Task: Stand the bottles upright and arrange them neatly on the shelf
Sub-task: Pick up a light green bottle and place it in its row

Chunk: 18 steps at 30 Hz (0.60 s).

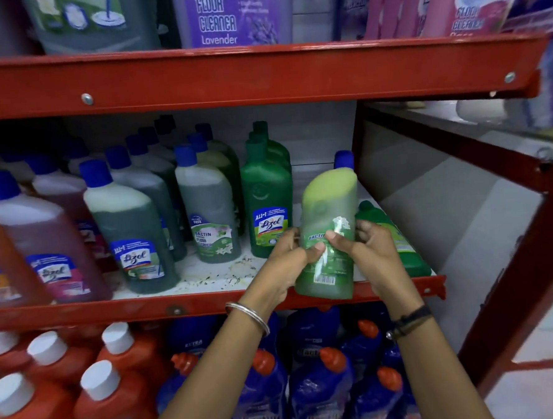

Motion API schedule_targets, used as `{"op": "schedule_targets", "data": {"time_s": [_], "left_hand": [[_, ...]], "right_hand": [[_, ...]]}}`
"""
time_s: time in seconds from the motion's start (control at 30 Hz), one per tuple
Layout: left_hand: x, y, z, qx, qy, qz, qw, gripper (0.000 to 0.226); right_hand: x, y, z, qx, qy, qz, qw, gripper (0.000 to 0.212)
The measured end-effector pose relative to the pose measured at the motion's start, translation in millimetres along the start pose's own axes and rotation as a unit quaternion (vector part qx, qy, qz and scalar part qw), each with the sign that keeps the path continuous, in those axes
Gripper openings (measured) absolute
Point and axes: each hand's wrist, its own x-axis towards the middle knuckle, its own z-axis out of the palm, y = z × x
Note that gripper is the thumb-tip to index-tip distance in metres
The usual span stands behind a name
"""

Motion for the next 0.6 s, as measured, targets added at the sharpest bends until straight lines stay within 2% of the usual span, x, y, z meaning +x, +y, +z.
{"op": "schedule_targets", "data": {"time_s": [0.13,0.3,0.4,0.6], "left_hand": [[-24.0,3.6,-29.1,0.047,0.012,0.076,0.996,0.036],[-39.4,7.2,-75.7,0.19,0.119,0.185,0.957,0.04],[-47.7,2.9,-104.3,0.246,0.18,0.204,0.93,0.046],[-49.8,-19.0,-141.2,0.257,0.24,0.201,0.914,0.046]], "right_hand": [[-18.2,-3.1,33.4,-0.01,-0.003,-0.079,0.997,0.034],[-21.4,-0.7,86.1,-0.023,-0.037,-0.115,0.992,0.053],[-19.4,5.1,115.0,-0.03,-0.086,-0.122,0.988,0.057],[-13.4,24.6,149.2,-0.064,-0.144,-0.103,0.982,0.068]]}}
